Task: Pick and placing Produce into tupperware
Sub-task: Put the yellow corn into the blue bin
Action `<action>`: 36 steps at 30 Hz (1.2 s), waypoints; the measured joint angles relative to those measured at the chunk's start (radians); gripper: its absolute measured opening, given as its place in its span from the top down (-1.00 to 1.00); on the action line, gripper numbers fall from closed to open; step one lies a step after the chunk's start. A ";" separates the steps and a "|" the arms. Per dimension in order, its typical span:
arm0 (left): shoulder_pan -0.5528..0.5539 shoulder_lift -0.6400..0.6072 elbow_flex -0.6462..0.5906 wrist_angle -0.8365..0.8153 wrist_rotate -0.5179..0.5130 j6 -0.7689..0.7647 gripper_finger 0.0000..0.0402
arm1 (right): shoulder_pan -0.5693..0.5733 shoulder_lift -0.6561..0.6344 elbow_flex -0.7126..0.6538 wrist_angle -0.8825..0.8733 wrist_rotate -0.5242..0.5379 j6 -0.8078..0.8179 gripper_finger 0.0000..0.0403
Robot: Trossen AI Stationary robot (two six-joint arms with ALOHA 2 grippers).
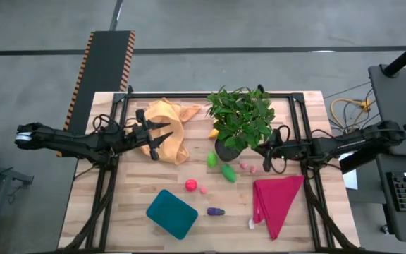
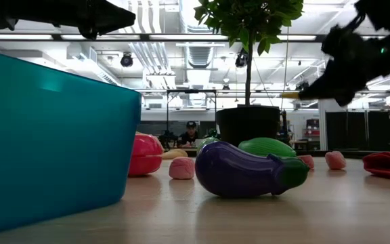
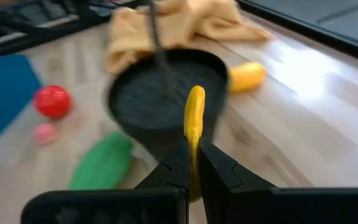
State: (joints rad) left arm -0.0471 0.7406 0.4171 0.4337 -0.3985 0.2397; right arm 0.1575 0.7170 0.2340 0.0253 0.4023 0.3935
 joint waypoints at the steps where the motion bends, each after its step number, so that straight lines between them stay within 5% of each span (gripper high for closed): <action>1: 0.000 0.000 0.000 0.000 0.000 -0.001 0.30 | 0.013 -0.007 0.011 -0.009 -0.010 -0.006 0.95; 11: 0.000 0.000 0.000 0.000 0.000 -0.001 0.30 | 0.217 -0.035 0.102 -0.045 -0.043 -0.012 0.95; 16: 0.000 0.003 0.000 -0.002 0.000 -0.001 0.30 | 0.351 0.038 0.129 0.070 -0.035 -0.029 0.95; 26: 0.000 -0.001 0.000 0.002 0.000 -0.001 0.30 | 0.590 0.412 0.327 0.145 0.195 -0.089 0.95; 36: 0.000 -0.018 0.000 0.003 0.000 -0.001 0.30 | 0.614 0.807 0.700 0.136 0.309 -0.140 0.95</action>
State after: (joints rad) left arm -0.0471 0.7223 0.4171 0.4366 -0.3985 0.2390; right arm 0.7719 1.5237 0.9344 0.1611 0.7113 0.2532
